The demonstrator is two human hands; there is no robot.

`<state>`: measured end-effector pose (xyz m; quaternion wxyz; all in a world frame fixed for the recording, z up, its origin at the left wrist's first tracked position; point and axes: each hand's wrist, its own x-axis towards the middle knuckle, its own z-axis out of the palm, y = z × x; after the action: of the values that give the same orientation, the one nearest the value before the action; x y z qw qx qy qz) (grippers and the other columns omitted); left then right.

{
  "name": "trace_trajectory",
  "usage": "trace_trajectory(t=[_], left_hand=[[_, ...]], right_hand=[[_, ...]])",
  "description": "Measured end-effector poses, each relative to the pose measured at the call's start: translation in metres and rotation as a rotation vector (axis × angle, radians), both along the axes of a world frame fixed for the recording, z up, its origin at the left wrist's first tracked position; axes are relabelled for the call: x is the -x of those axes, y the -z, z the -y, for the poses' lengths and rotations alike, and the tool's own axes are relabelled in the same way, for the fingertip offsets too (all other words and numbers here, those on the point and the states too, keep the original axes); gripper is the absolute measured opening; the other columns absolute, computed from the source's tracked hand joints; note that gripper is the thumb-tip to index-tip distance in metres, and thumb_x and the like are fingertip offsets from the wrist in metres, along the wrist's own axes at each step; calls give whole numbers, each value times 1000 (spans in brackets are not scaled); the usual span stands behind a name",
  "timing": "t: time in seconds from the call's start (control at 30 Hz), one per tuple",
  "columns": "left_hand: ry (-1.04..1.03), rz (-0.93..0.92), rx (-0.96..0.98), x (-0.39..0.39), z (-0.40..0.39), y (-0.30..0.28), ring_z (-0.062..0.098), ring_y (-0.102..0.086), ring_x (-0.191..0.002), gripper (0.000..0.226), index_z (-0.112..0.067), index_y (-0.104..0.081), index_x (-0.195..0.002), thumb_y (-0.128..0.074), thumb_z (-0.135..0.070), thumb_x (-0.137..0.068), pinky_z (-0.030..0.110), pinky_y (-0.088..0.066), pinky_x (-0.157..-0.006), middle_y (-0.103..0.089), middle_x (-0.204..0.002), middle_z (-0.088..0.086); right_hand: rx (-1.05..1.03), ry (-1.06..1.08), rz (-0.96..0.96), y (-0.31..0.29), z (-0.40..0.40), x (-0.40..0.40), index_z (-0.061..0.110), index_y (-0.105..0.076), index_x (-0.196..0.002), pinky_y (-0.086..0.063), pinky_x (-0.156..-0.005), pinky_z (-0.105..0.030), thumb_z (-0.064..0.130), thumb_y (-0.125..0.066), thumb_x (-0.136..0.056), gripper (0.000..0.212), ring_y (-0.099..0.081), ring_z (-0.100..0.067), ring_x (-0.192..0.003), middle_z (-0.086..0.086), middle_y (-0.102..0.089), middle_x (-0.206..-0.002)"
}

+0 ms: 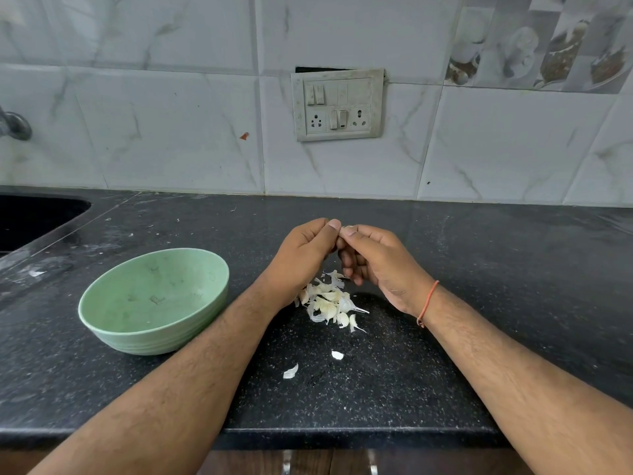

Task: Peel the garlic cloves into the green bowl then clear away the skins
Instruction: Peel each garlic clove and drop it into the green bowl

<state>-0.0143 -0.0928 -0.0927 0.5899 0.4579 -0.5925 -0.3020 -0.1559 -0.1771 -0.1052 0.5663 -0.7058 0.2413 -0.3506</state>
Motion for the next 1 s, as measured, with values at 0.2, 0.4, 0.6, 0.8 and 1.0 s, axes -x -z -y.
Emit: trace_trajectory(t=[0.2, 0.4, 0.6, 0.8, 1.0], left_hand=[[-10, 5, -56, -2, 0, -1, 1, -53, -47, 35, -2, -55, -88, -37, -14, -116, 14, -40, -51, -63, -62, 3], [48, -90, -93, -11, 12, 12, 32, -40, -69, 36, -7, -59, -94, -45, -33, -113, 29, -33, -55, -61, -85, 23], [49, -190, -133, -7, 17, 14, 9, -37, -59, 34, -13, -60, -88, -46, -30, -114, 23, -31, -51, -48, -74, 5], [-125, -67, -108, -10, 19, 12, 11, -44, -58, 40, -6, -61, -82, -51, -31, -112, 24, -37, -53, -54, -64, -3], [-185, -115, -91, -17, 26, 17, 17, -58, -77, 15, -17, -71, -103, -66, -32, -105, 28, -48, -60, -70, -89, 11]], right_hand=[[21, 39, 10, -1, -4, -1, 9, -67, -95, -39, -50, -27, 28, -54, -111, 28, -56, -18, -61, -3, -57, -69], [-184, -71, 118, -5, -5, 2, 8, -66, -90, -40, -50, -23, 24, -57, -109, 26, -54, -16, -58, -4, -55, -66], [-396, -152, 159, -8, -1, 8, 12, -68, -86, -47, -55, -20, 28, -63, -104, 24, -52, -12, -58, -1, -54, -67], [-171, -52, 110, -4, 3, -1, 6, -71, -97, -49, -54, -26, 27, -58, -109, 27, -58, -17, -61, -7, -62, -74], [28, 38, 41, -5, 9, 6, 0, -74, -107, -52, -57, -28, 20, -57, -110, 26, -62, -20, -65, -10, -67, -77]])
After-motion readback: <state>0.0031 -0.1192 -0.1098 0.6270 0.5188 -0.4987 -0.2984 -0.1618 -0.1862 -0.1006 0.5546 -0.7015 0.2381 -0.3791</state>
